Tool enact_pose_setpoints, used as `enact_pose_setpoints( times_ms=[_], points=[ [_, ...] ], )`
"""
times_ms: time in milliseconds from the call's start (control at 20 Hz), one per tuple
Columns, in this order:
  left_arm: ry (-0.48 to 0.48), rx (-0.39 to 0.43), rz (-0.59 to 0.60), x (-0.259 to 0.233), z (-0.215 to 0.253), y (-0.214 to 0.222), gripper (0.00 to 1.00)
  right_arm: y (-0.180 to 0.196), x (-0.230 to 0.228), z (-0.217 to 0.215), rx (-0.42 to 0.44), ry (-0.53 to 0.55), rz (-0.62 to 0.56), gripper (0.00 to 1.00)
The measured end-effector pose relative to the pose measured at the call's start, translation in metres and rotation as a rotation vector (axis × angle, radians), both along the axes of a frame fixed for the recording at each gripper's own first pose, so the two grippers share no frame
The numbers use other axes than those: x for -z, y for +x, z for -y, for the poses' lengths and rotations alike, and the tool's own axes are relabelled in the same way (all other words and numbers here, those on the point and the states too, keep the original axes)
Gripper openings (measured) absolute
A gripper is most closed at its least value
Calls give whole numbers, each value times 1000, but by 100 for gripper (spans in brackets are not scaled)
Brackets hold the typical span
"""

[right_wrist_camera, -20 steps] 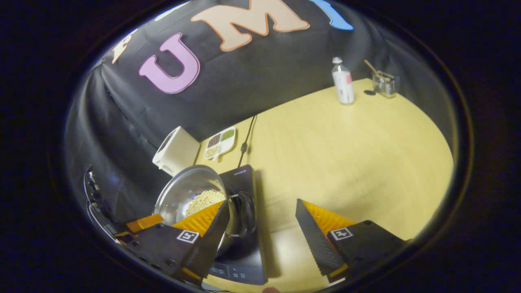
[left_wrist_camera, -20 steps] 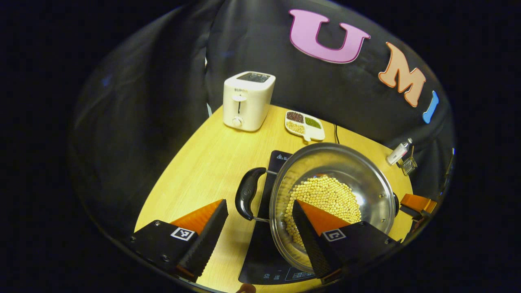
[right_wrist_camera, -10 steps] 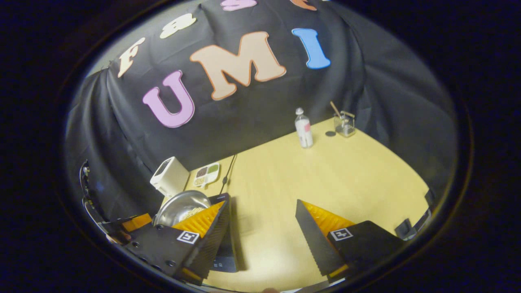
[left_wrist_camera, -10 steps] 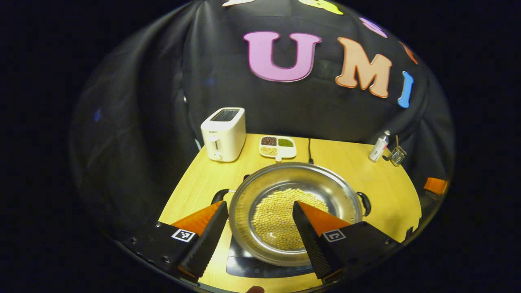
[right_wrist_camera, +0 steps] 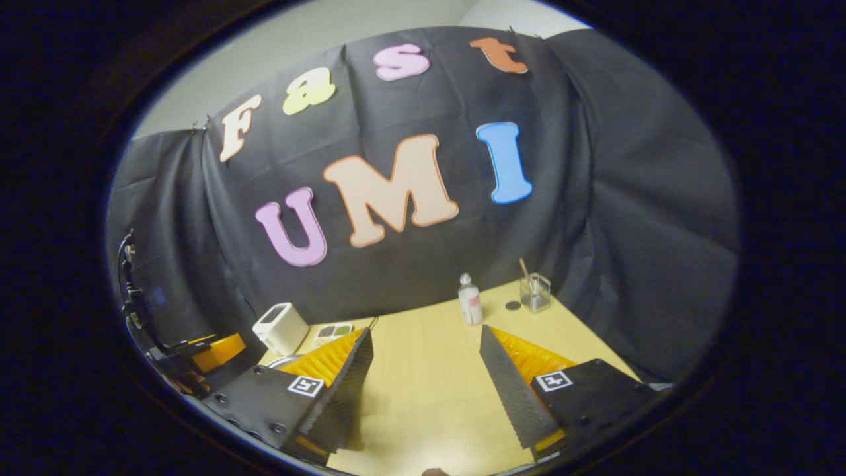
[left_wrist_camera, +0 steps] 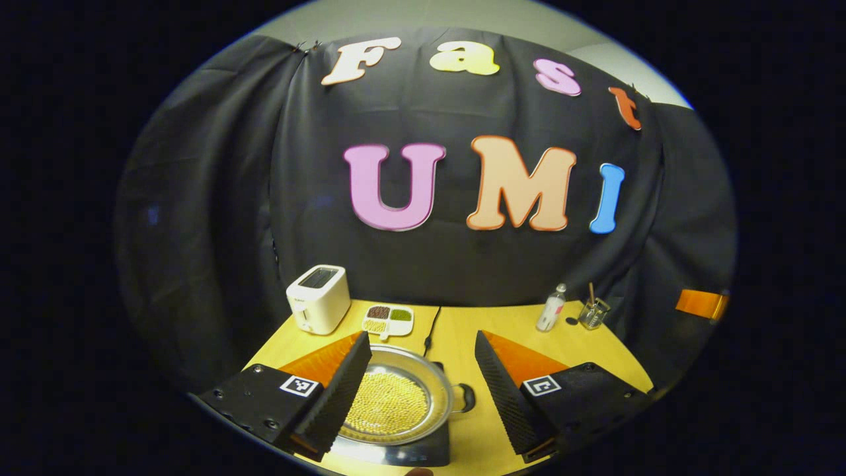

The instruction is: First push the handle of the pot to place it horizontally, then grasp the pot with both hands and set it on the induction cooktop.

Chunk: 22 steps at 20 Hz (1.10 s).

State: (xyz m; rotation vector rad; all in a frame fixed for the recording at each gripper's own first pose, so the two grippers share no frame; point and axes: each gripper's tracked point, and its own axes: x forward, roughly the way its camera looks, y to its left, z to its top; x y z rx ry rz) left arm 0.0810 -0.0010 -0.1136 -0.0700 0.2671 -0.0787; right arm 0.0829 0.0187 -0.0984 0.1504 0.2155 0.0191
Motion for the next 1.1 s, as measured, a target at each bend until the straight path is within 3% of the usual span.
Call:
enact_pose_setpoints(
  times_ms=[400,450,500,650,950,1000,1100],
  points=[
    [53,-13,169,-73,79,-53,93,-39,-72,78,-15,-161,169,92],
    [61,-23,184,-80,85,-60,93,-44,-77,84,-13,-163,181,100],
    [63,-35,207,-87,88,-66,96,-49,-81,90,-14,-162,190,100],
    [73,-57,264,-104,96,-80,93,-63,-86,102,-24,-151,211,99],
    [108,-41,303,-114,117,-96,96,-81,-88,119,-26,-157,234,99],
    [115,-35,302,-113,120,-97,96,-84,-87,120,-27,-155,236,92],
    [122,-23,297,-111,126,-98,95,-88,-88,120,-26,-148,238,93]
  ],
)
